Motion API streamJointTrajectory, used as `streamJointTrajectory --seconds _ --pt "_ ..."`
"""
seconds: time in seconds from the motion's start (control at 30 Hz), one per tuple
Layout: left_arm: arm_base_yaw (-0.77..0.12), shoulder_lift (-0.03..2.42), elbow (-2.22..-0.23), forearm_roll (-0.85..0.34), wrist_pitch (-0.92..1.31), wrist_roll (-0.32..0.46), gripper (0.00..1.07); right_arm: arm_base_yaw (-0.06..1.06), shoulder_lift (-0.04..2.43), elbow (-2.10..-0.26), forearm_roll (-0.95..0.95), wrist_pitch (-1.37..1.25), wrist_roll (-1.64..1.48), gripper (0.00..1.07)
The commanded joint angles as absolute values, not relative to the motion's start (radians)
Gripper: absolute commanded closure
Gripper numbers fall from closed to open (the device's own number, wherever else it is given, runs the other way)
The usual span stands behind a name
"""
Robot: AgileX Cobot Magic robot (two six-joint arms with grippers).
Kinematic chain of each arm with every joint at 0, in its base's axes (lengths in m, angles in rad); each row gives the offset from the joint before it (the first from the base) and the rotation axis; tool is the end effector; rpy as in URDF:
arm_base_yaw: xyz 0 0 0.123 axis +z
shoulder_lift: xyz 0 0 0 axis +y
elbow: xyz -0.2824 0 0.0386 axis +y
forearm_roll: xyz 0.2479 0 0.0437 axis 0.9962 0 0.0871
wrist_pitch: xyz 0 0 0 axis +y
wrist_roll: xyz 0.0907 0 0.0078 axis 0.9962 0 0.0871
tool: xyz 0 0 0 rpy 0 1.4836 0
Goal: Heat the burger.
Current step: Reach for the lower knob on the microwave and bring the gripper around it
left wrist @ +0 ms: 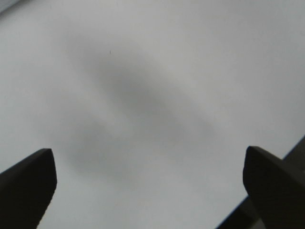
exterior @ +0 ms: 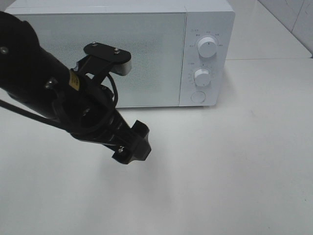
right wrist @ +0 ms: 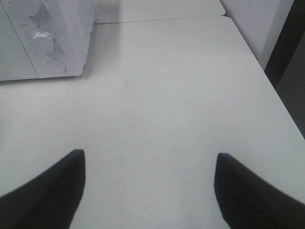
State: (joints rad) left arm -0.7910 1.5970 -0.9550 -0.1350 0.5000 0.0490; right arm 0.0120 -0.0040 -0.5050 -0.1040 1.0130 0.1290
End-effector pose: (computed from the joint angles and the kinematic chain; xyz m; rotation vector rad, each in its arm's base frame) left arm 0.2178 -0.2286 0.2119 0.9640 2.4909 -0.3747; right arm -0.0043 -0.0081 0.2828 0.1183 1.9801 -0.0319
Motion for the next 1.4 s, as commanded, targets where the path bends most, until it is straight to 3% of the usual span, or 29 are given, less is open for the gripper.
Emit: streamJointTrajectory --seconds 0.03,0.23,0.33,0.43,0.5,0.57,0.6,0.67,0.7,0.8,1.0,1.4 --pt "-0.778 1.524 -0.953 -0.122 0.657 -0.029 0.07 0.005 -0.030 -0.504 -0.102 1.005 0.119 0.34" --pt "-0.704 1.474 -0.953 -0.122 0.735 -0.036 0.07 0.005 -0.030 -0.504 -0.102 1.005 0.119 0.34" --pt "-0.556 1.407 -0.953 -0.122 0.857 -0.030 0.07 0.005 -0.030 -0.504 -0.102 1.005 0.119 0.34" --pt "-0.499 1.378 -0.953 -0.122 0.899 -0.022 0.07 0.005 -0.030 -0.504 -0.102 1.005 0.119 0.34" --pt "-0.408 1.324 -0.943 -0.118 0.947 -0.009 0.07 0.005 -0.030 -0.504 -0.102 1.005 0.119 0.34" --pt "-0.373 1.306 -0.938 -0.118 0.963 0.000 0.07 0.005 -0.030 -0.504 -0.102 1.005 0.119 0.34" --pt "-0.304 1.271 -0.924 -0.118 0.990 0.000 0.07 0.005 -0.030 -0.504 -0.102 1.005 0.119 0.34" --pt "-0.279 1.253 -0.918 -0.115 1.001 0.000 0.07 0.005 -0.030 -0.504 -0.102 1.005 0.119 0.34" --pt "-0.219 1.211 -0.900 -0.109 1.022 0.000 0.07 0.005 -0.030 -0.504 -0.102 1.005 0.119 0.34" --pt "-0.148 1.145 -0.860 -0.099 1.053 0.000 0.08 0.005 -0.030 -0.504 -0.102 1.005 0.119 0.34" --pt "-0.072 1.004 -0.757 -0.067 1.082 0.000 0.08 0.005 -0.030 -0.504 -0.102 1.005 0.119 0.34" --pt "-0.065 0.735 -0.565 -0.062 1.070 0.000 0.08 0.005 -0.030 -0.504 -0.102 1.005 0.119 0.34"
